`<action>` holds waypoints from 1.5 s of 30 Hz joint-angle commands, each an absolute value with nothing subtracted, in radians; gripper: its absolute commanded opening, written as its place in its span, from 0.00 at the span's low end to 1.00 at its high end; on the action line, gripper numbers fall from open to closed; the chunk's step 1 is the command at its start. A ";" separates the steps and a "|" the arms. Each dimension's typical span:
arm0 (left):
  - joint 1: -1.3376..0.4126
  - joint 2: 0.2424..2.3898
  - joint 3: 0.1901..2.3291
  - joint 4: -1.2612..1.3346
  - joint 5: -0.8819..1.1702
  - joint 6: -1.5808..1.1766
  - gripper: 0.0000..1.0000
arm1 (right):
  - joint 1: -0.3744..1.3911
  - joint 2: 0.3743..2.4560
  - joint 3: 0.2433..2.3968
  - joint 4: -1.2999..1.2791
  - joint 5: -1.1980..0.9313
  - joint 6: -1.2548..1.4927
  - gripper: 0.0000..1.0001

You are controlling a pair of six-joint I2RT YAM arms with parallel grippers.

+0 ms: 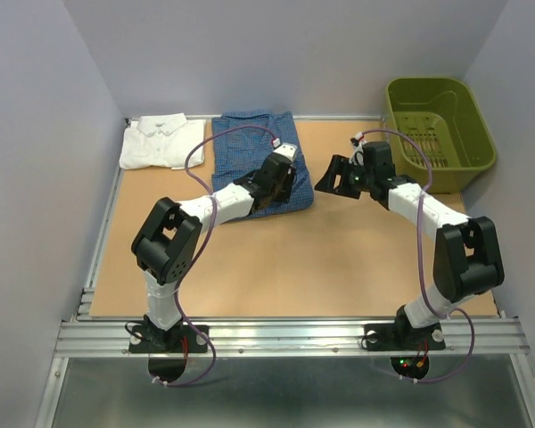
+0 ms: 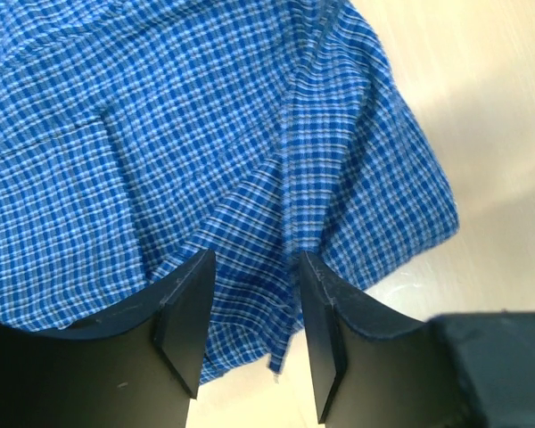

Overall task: Fold and stack the long sleeve shirts
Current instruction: Fold the shirt

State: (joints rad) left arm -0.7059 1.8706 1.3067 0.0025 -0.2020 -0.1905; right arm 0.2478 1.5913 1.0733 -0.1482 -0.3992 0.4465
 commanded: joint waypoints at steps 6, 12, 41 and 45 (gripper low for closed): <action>-0.722 1.832 1.324 0.006 -0.144 -0.167 0.52 | 0.241 1.568 1.043 -0.109 -0.390 0.451 0.75; -0.724 1.850 1.324 0.005 -0.172 -0.156 0.50 | 0.242 1.563 1.034 -0.109 -0.387 0.446 0.75; -0.724 1.887 1.362 0.002 -0.133 -0.137 0.04 | 0.241 1.568 1.029 -0.107 -0.387 0.453 0.75; -0.718 1.902 1.402 0.002 -0.312 -0.086 0.00 | 0.241 1.565 1.034 -0.109 -0.371 0.445 0.75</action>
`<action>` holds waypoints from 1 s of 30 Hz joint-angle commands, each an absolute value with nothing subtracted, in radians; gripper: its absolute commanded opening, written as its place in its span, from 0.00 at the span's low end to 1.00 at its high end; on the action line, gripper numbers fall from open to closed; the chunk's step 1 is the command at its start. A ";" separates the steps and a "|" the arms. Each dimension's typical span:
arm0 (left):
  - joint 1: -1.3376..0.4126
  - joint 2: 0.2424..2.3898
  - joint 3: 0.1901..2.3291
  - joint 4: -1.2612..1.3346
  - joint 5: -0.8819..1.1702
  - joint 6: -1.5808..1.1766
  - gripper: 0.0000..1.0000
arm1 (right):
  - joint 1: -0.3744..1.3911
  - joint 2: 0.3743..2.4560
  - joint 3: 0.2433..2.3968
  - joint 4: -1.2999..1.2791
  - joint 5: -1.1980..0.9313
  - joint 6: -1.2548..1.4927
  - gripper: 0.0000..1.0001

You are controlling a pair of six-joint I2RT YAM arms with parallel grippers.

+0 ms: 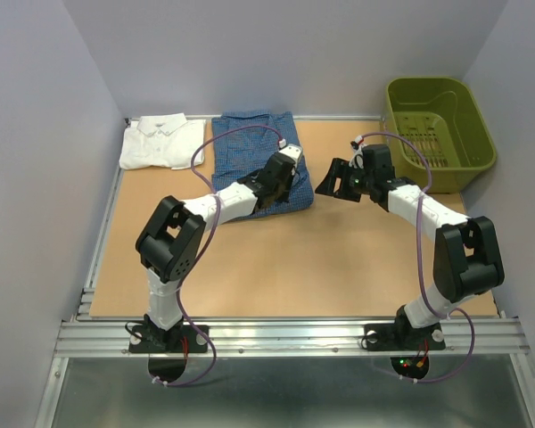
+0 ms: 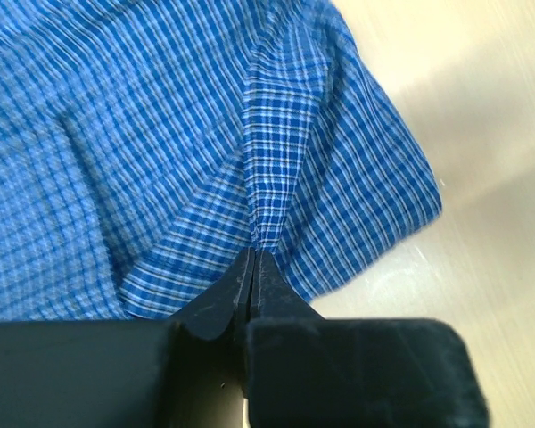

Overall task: Fold and stack the long sleeve shirts
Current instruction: Fold the shirt

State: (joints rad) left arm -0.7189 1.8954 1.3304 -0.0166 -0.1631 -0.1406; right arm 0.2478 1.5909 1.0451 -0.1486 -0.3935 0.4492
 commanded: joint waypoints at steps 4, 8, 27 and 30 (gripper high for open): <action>-0.689 1.927 1.463 0.020 -0.440 -0.028 0.00 | 0.241 1.578 1.043 -0.109 -0.368 0.439 0.75; -0.649 1.983 1.540 0.041 -0.492 0.046 0.00 | 0.242 1.594 1.052 -0.107 -0.374 0.431 0.75; -0.540 2.241 1.749 0.100 -0.496 0.069 0.11 | 0.242 1.726 1.107 0.036 -0.538 0.410 0.75; -0.540 2.234 1.724 0.112 -0.476 0.043 0.20 | 0.242 1.765 1.132 0.095 -0.580 0.423 0.79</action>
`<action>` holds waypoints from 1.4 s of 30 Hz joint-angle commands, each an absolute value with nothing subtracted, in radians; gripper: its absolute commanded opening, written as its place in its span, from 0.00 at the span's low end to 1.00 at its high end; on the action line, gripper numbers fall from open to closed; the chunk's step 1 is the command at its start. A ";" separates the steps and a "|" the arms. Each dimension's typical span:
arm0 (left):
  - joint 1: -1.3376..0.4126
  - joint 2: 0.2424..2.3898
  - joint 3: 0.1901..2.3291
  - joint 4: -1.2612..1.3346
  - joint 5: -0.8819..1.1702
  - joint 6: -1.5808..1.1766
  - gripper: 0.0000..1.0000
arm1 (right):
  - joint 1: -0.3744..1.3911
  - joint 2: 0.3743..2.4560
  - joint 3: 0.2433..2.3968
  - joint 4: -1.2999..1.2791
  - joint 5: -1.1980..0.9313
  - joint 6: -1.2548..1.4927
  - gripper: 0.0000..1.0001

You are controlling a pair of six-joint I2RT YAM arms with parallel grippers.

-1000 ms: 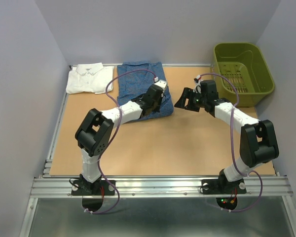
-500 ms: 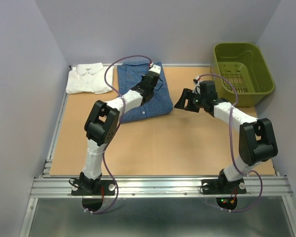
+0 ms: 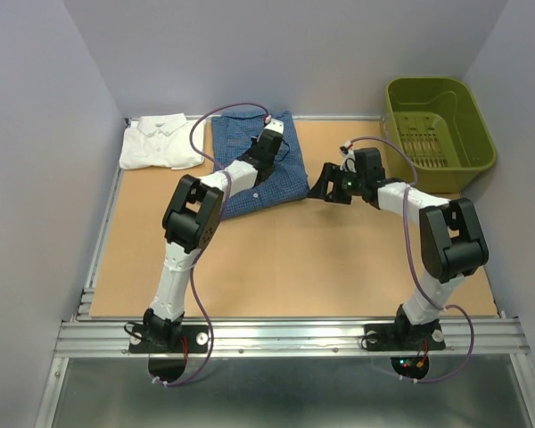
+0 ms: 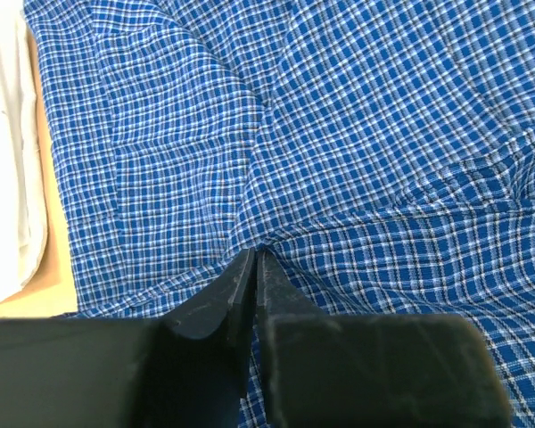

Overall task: Fold and stack the long sleeve shirts
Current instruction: Fold the shirt

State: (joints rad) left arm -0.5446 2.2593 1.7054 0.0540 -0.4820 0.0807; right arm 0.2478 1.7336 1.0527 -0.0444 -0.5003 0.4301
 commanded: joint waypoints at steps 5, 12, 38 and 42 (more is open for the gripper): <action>-0.537 2.230 1.707 0.118 -0.454 0.011 0.22 | 0.239 1.833 1.181 0.184 -0.612 0.491 0.91; -0.535 2.241 1.704 0.120 -0.434 0.003 0.25 | 0.238 1.930 1.230 0.342 -0.656 0.586 1.00; -0.522 2.306 1.720 0.048 -0.371 -0.106 0.24 | 0.232 2.079 1.249 0.394 -0.727 0.778 1.00; -0.522 2.313 1.718 0.038 -0.362 -0.115 0.24 | 0.238 2.075 1.255 0.408 -0.767 0.784 1.00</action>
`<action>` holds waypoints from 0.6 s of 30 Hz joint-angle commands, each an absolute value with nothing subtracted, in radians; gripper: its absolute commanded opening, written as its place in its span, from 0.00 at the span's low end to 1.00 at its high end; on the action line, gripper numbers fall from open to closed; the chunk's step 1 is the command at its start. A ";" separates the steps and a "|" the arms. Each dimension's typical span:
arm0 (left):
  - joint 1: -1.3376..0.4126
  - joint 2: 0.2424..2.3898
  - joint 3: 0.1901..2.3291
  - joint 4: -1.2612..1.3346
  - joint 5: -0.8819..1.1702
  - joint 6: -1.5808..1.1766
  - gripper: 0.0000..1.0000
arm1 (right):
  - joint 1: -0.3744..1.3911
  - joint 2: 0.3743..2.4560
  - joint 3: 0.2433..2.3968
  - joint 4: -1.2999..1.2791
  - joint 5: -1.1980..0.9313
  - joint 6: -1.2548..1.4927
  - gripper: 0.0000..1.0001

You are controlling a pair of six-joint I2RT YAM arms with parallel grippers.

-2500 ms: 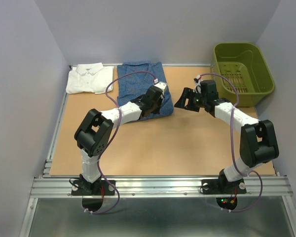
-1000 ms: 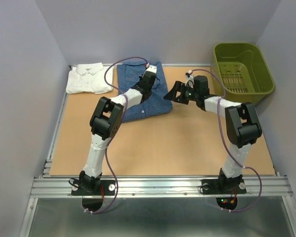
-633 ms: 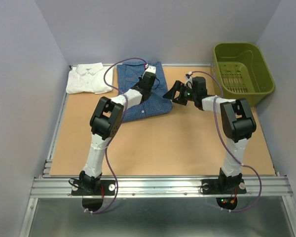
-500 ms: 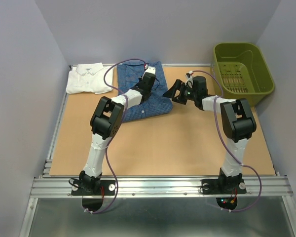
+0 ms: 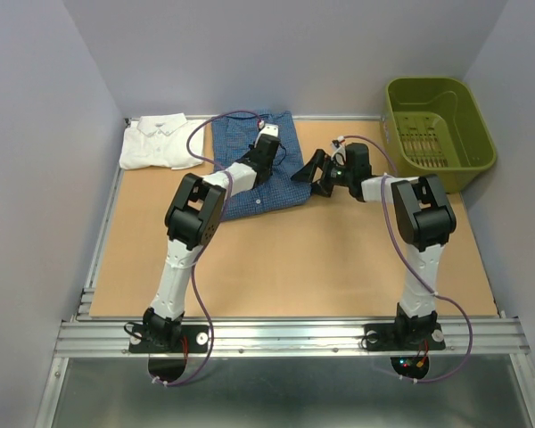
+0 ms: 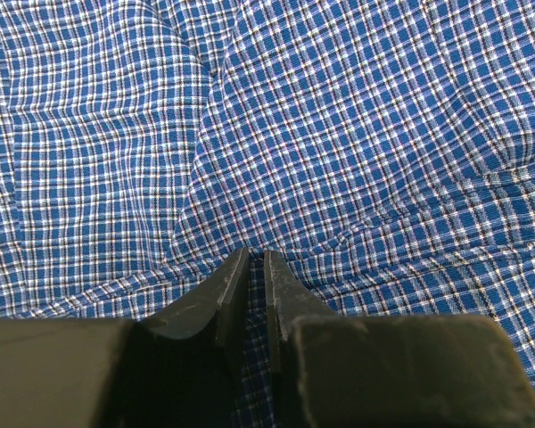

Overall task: Fold and stack the long sleeve shirts
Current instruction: Fold the shirt

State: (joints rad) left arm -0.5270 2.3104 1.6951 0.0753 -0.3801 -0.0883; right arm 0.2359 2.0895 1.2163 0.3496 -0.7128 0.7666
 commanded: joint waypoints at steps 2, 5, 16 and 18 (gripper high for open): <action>-0.522 2.315 1.715 0.037 -0.359 -0.117 0.24 | 0.239 2.075 1.261 0.422 -0.787 0.782 1.00; -0.522 2.315 1.713 0.037 -0.356 -0.123 0.24 | 0.250 2.091 1.290 0.433 -0.827 0.785 1.00; -0.520 2.324 1.733 0.014 -0.348 -0.141 0.24 | 0.258 2.122 1.301 0.434 -0.928 0.801 0.96; -0.520 2.333 1.746 0.002 -0.348 -0.150 0.24 | 0.256 2.112 1.292 0.433 -0.963 0.805 0.93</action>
State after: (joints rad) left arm -0.5213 2.3127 1.7042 0.0605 -0.3634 -0.1207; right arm 0.2493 2.1159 1.2675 0.3855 -0.8696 0.7944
